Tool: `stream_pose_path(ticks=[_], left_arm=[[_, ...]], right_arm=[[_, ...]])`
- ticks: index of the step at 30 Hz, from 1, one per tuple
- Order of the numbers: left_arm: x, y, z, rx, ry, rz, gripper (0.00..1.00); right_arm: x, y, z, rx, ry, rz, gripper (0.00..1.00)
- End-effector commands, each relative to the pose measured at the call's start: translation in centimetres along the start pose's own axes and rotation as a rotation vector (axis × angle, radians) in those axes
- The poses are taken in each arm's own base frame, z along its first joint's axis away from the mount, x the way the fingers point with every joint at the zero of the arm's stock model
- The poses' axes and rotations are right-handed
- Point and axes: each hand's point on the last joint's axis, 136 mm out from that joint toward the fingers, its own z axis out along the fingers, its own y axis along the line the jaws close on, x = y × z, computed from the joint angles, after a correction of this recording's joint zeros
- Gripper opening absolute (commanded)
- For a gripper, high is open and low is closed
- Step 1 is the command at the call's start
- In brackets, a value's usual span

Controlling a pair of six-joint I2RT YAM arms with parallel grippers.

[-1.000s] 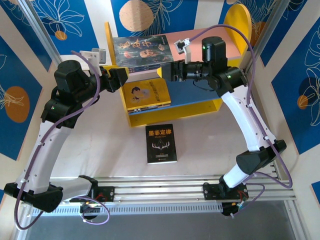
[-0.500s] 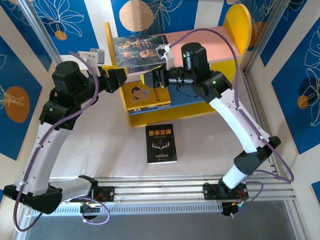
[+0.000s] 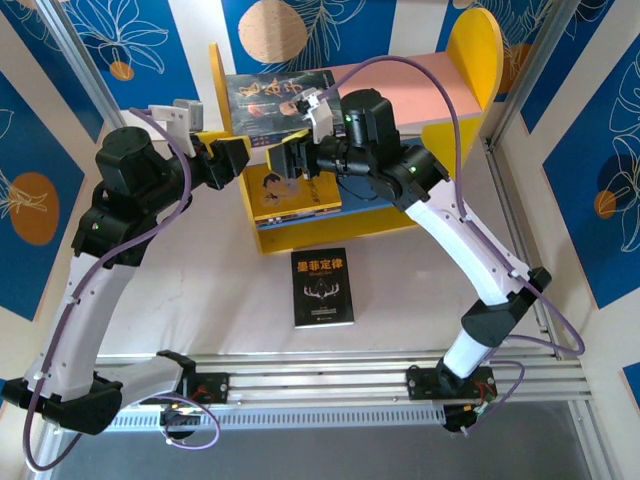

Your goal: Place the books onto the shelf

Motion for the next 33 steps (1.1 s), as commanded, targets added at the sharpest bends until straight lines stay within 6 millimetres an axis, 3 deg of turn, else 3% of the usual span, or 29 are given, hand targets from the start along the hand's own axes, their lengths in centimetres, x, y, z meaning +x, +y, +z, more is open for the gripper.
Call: stream_pose_path(ticks=[1,33], left_arm=[[-0.3,0.1,-0.5,-0.015,-0.017,0.022,0.55],[-0.2,0.3,-0.6,-0.018,-0.014,0.028,0.55]], right_arm=[[-1.1,0.0,0.0,0.022,-0.029,-0.034,0.58],[-1.2,-0.8,1.5,0.018,0.003,-0.042,0.59]])
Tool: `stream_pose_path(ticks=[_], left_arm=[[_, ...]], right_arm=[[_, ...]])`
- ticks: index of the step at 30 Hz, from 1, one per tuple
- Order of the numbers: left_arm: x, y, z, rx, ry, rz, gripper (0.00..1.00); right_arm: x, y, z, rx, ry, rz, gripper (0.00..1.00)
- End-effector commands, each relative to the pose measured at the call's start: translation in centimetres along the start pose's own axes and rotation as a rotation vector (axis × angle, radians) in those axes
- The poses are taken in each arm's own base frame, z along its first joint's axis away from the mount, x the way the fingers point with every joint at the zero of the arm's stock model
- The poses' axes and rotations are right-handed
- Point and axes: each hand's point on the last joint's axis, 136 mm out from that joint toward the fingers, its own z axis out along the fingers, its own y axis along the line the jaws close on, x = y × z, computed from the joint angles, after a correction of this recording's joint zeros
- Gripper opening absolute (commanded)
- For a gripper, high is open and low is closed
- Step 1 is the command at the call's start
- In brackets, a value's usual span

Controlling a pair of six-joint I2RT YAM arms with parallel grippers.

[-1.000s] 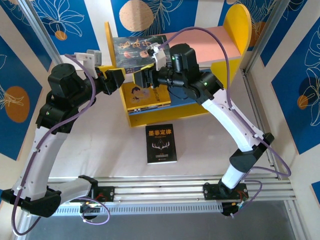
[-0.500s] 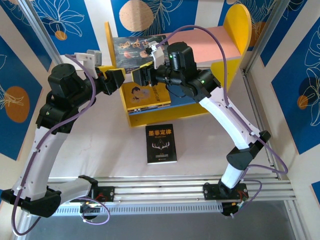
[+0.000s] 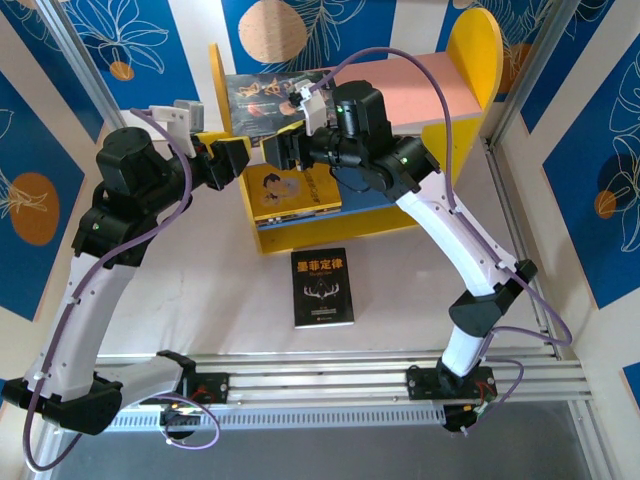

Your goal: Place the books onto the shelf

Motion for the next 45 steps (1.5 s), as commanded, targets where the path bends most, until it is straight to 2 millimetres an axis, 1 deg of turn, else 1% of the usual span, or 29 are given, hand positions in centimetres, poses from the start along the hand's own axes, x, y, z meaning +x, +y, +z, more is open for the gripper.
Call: stream_pose_path(ticks=[1,8,15,19,22,24,27,29,30,32,34,36,37,40,42,45], left_arm=[[-0.4,0.1,-0.6,-0.015,-0.019,0.024,0.55],[-0.4,0.2,-0.8,-0.019,-0.021,0.029,0.55],[-0.3,0.2,-0.6,-0.017,-0.019,0.029,0.55],[-0.4,0.1,-0.9,-0.02,-0.021,0.034,0.55],[-0.3,0.3,-1.1,-0.034,-0.019,0.041,0.55],[-0.2,0.4,-1.4,-0.045,-0.017,0.045,0.55],[0.3,1.3,-2.2,-0.1,-0.012,0.055,0.55],[1.1,2.3,-3.0,-0.161,-0.005,0.055,0.55],[1.5,2.8,-3.4,-0.192,0.001,0.052,0.55],[3.1,4.2,-4.3,-0.263,0.027,0.042,0.55],[5.3,5.6,-5.0,-0.328,0.064,0.018,0.55],[7.7,6.9,-5.8,-0.386,0.102,-0.01,0.55],[9.1,7.7,-6.1,-0.419,0.124,-0.031,0.55],[13.5,9.1,-6.7,-0.462,0.19,-0.1,0.55],[16.2,9.8,-6.8,-0.479,0.224,-0.159,0.55],[20.4,10.6,-6.5,-0.477,0.283,-0.254,0.55]], right_arm=[[-0.2,-0.2,0.3,-0.003,0.004,-0.014,0.59],[-0.3,0.1,0.1,-0.012,0.003,-0.019,0.59],[-0.1,-0.2,0.6,-0.01,0.018,-0.017,0.59],[-0.3,0.3,0.1,-0.021,0.011,-0.022,0.59],[-0.6,0.7,-0.8,-0.027,-0.002,-0.033,0.59],[-1.0,1.0,-1.7,-0.03,-0.017,-0.046,0.59],[-1.3,1.4,-3.6,-0.024,-0.038,-0.065,0.59],[-1.3,1.2,-5.5,0.006,-0.055,-0.075,0.59],[-1.1,0.9,-6.3,0.026,-0.06,-0.075,0.59],[-0.3,-0.1,-8.2,0.075,-0.066,-0.066,0.59],[1.1,-1.7,-9.8,0.141,-0.054,-0.044,0.59],[2.9,-3.7,-11.4,0.22,-0.029,-0.003,0.6],[4.0,-5.0,-12.1,0.262,-0.011,0.029,0.6],[8.1,-8.5,-13.8,0.349,0.05,0.16,0.59],[11.1,-10.4,-14.1,0.387,0.104,0.243,0.59],[15.9,-12.9,-13.7,0.442,0.211,0.337,0.59]])
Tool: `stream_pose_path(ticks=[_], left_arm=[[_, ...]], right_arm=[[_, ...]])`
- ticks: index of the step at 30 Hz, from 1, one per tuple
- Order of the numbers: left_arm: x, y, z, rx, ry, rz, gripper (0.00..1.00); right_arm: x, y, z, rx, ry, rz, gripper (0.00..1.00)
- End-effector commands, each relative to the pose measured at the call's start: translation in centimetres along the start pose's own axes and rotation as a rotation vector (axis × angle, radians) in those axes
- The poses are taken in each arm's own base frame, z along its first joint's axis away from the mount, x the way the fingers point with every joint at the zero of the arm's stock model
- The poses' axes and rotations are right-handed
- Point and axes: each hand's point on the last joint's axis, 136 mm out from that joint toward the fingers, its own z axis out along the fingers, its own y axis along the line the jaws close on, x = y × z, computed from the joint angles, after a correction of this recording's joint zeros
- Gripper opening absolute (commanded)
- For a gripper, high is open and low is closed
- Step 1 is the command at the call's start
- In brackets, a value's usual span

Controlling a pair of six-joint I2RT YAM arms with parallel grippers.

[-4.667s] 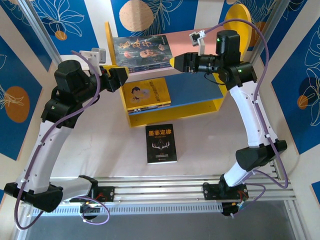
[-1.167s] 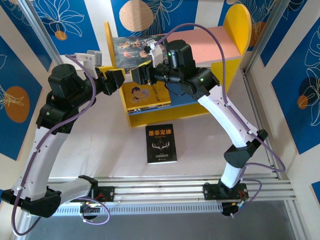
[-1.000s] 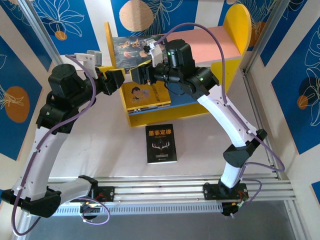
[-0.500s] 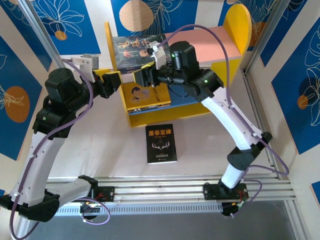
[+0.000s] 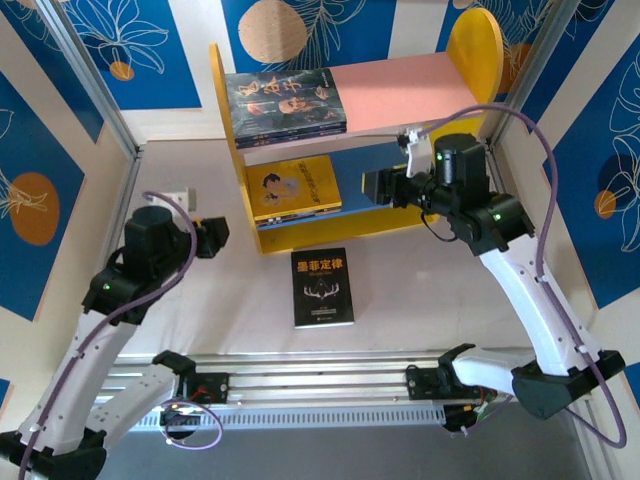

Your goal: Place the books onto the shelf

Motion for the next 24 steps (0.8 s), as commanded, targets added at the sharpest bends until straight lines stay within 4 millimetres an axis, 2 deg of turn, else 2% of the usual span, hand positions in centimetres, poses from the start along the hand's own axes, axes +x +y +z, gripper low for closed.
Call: stream_pose_path(ticks=[1,8,14,17,24], left_arm=[[3.4,1.1,1.4,-0.013,0.063,-0.137,0.55],[11.6,1.3,5.8,0.079,0.21,-0.381,0.53],[16.6,2.5,7.2,0.041,0.264,-0.46,0.54],[17.8,2.1,7.8,0.051,0.286,-0.452,0.55],[19.1,-0.4,10.0,0.086,0.414,-0.35,0.56]], right_arm=[[5.6,-3.0,2.8,0.074,0.183,0.114,0.59],[13.9,-5.3,8.5,0.092,0.395,0.23,0.57],[19.4,-5.3,11.5,0.117,0.521,0.249,0.56],[21.4,-5.2,12.6,0.126,0.565,0.259,0.56],[23.6,-4.3,14.3,0.102,0.623,0.268,0.56]])
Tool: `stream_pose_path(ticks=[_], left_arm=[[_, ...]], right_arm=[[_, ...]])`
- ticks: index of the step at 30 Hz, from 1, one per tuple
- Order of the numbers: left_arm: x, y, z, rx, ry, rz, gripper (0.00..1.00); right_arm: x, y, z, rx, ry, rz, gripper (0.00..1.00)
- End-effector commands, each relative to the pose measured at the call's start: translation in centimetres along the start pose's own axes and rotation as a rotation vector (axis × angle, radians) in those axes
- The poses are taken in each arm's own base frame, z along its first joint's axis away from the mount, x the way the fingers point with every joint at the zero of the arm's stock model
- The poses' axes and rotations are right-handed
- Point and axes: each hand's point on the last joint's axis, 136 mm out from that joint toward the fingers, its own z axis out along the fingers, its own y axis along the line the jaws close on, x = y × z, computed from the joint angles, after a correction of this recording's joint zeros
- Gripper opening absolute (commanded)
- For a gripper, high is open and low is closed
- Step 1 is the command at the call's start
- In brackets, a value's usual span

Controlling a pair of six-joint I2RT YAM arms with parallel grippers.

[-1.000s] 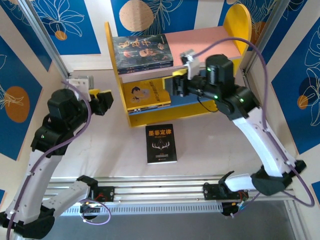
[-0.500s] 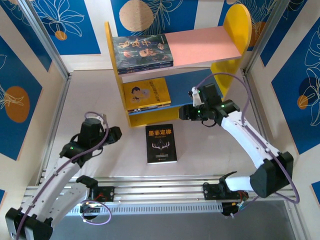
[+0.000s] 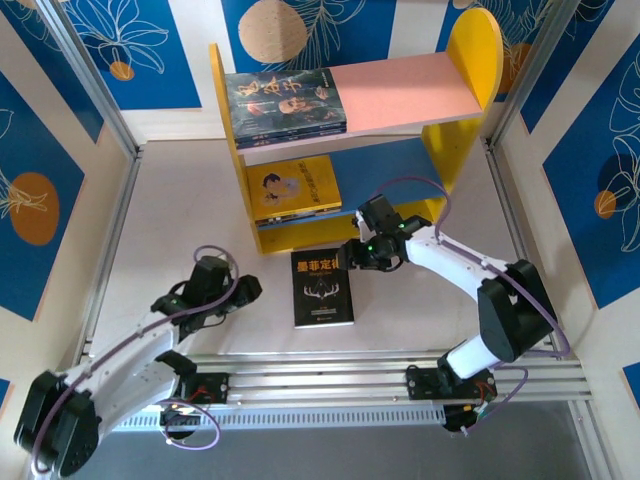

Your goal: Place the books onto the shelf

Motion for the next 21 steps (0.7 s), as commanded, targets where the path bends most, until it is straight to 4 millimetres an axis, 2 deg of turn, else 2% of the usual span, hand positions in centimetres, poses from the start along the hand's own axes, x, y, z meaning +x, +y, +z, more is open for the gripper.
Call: stream_pose_path(ticks=[1,7,21], left_arm=[[-0.9,-3.4,0.7,0.098,0.022,0.06,0.56],[-0.1,-5.9,3.1,0.16,0.136,0.102,0.57],[2.0,-7.7,6.9,0.179,0.256,0.143,0.56]], right_arm=[[0.0,1.1,0.8,-0.03,0.009,0.002,0.56],[1.1,0.4,2.3,0.019,0.053,0.008,0.56],[4.8,-1.4,4.3,0.11,0.147,0.023,0.57]])
